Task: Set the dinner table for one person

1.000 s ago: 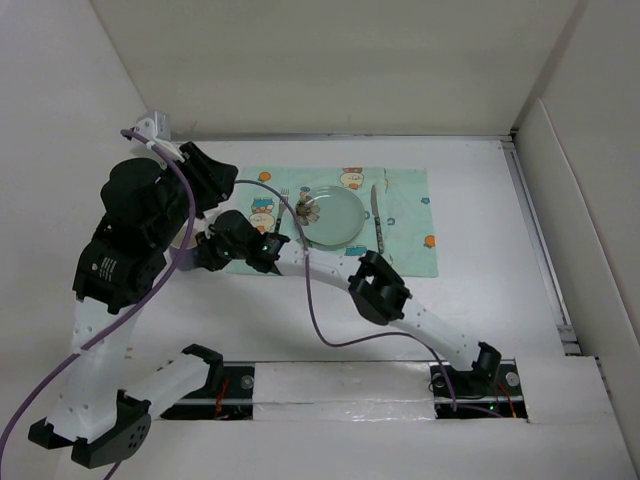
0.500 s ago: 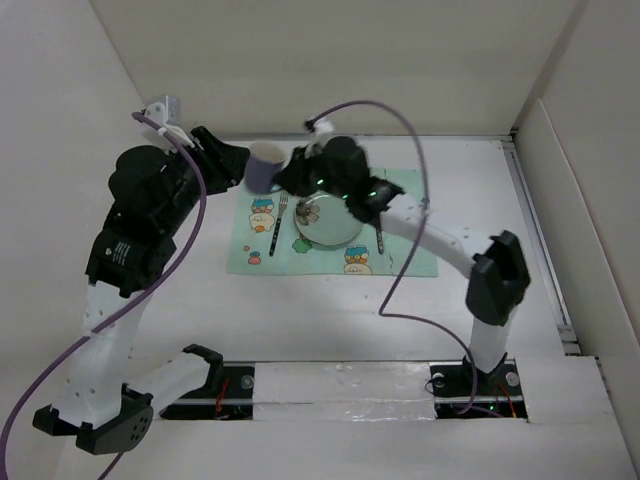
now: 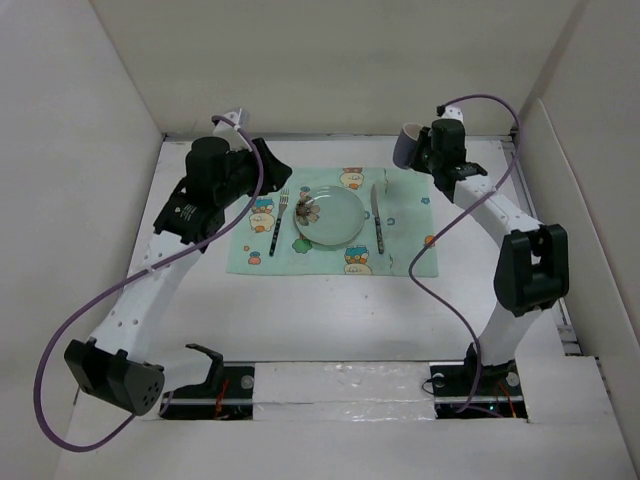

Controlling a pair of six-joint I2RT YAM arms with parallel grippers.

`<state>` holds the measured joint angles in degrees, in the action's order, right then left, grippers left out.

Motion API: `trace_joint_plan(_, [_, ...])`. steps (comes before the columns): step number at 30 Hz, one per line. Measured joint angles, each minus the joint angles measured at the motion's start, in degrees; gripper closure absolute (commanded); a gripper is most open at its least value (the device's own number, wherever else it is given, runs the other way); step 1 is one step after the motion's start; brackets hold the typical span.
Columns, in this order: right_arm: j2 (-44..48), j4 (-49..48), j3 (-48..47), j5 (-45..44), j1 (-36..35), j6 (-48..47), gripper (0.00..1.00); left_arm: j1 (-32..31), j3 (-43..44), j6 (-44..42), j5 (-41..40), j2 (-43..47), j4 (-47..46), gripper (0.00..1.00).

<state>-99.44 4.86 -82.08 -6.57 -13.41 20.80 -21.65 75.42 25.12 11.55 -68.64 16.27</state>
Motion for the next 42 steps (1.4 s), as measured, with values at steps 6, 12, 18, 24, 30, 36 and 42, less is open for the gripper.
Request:
trace_joint_plan(6, [-6.4, 1.1, 0.1, -1.9, 2.2, -1.4, 1.0, 0.0, -2.7, -0.8, -0.1, -0.1, -2.9, 0.63])
trace_joint_plan(12, [-11.5, 1.0, -0.8, -3.1, 3.3, -3.2, 1.0, 0.0, -4.5, -1.5, -0.8, -0.3, -3.2, 0.63])
trace_joint_plan(18, [-15.3, 0.3, -3.4, -5.4, 3.1, -4.1, 1.0, 0.0, -4.5, -1.6, -0.9, -1.5, -3.5, 0.63])
trace_joint_plan(24, [-15.6, 0.4, -3.7, -8.4, 2.2, -4.6, 0.95, 0.0, -4.5, -1.5, -0.9, -2.5, -3.7, 0.63])
trace_joint_plan(30, [-15.7, 2.3, -4.3, -9.5, 1.6, -4.3, 0.65, 0.0, -4.7, -1.0, -0.8, -2.6, -4.1, 0.63])
trace_joint_plan(36, [-15.6, 2.8, -4.7, -11.5, 0.9, -3.1, 0.41, 0.0, -6.3, -0.4, -0.8, -2.4, -4.5, 0.63])
trace_joint_plan(42, [-13.3, 4.4, -3.3, -11.5, 0.2, -1.5, 0.26, 0.0, -6.4, -0.2, -0.9, -1.9, -4.2, 0.62])
